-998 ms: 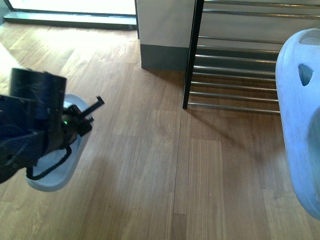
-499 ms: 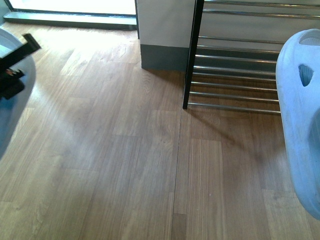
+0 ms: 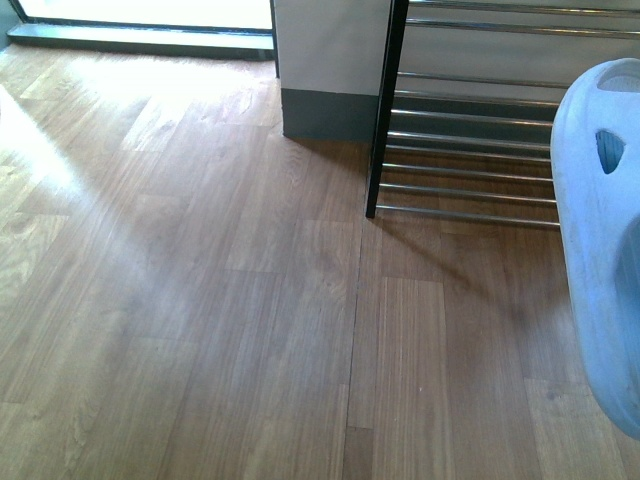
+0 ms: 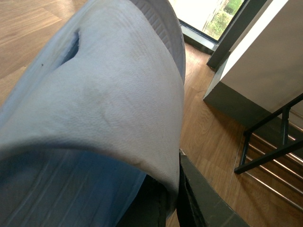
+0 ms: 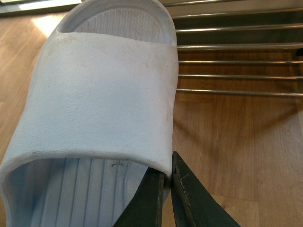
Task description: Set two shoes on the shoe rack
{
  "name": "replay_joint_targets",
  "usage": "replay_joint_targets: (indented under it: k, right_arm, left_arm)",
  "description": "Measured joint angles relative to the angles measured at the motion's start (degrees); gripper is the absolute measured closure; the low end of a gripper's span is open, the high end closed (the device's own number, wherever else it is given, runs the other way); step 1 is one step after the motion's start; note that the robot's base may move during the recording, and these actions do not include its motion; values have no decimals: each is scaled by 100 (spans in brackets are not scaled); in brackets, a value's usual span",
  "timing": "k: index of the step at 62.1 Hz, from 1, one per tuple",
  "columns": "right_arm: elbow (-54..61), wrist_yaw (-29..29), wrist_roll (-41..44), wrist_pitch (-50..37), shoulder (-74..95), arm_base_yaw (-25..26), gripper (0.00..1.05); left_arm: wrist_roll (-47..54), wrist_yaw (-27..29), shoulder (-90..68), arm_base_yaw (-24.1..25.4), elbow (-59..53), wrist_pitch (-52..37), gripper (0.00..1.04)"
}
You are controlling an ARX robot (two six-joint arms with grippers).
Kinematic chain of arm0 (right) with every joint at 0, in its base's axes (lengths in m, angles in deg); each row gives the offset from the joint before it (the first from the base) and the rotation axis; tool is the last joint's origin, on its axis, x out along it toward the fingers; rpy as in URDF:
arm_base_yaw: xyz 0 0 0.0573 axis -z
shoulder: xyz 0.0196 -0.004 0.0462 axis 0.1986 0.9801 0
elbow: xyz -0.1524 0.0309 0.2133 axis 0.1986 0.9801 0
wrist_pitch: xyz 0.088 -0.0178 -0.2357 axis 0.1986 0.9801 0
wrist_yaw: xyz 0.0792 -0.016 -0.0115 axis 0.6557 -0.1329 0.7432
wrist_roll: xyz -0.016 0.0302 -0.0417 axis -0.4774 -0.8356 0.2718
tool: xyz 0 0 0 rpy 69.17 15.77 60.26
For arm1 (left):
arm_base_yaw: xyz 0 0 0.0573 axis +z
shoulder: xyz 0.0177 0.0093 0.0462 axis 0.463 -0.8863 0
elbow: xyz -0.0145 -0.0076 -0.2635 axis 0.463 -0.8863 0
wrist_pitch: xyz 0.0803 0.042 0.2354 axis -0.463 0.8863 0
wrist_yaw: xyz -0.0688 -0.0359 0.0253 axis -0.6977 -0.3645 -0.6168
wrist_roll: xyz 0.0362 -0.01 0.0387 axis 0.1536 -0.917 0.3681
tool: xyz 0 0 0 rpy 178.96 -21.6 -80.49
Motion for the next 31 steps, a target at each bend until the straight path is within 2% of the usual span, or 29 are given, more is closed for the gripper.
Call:
replay_joint_targets:
  k: [31]
  right_arm:
    - [0,24,2,0,0,-13,103]
  left_arm:
    - [2,7,2,4,-2,0,103]
